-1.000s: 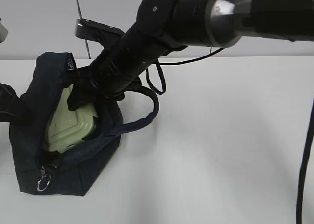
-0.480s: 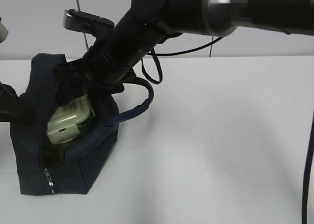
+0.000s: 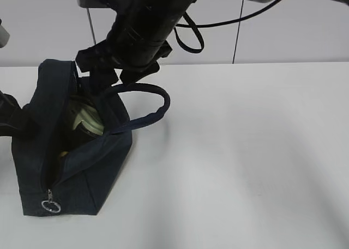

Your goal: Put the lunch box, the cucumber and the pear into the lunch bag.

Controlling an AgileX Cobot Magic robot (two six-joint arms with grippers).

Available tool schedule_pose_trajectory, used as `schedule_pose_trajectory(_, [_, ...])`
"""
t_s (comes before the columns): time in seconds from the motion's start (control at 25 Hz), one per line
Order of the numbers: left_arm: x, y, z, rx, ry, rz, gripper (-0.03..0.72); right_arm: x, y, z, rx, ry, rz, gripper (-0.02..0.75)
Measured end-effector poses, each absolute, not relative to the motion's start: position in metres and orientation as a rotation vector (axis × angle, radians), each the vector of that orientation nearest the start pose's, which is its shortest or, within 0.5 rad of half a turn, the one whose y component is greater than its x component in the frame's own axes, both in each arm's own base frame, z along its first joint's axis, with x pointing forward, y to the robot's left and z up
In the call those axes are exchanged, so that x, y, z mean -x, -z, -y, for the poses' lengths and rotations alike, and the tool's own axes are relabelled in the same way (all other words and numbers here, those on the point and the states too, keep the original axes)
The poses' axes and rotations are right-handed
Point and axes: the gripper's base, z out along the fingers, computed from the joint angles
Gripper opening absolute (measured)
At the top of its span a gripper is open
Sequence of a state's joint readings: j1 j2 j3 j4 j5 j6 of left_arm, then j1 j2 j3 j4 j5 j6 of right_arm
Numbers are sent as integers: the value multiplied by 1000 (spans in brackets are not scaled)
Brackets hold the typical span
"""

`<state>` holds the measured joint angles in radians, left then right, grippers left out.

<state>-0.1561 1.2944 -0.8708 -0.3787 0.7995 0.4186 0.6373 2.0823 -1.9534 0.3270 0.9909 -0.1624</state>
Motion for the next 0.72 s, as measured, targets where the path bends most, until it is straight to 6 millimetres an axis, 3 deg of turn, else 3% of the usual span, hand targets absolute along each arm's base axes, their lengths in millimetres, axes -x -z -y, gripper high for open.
schedule_pose_trajectory(0.52, [-237,-265,62,-487,359,-2606,1,-378,-243,-309,885,-561,-2538,465])
schedule_pose_trajectory(0.6, [-237,-265,62,-487,359,-2606,1,-381,-233,-311,883,-556,-2545,341])
schedule_pose_trajectory(0.68, [-237,-265,62,-487,359,-2607,1,-383,-230,-311,882,-547,-2539,122])
schedule_pose_trajectory(0.72, [-237,-265,62,-488,359,-2608,1,-385,-230,-309,865,-538,-2544,72])
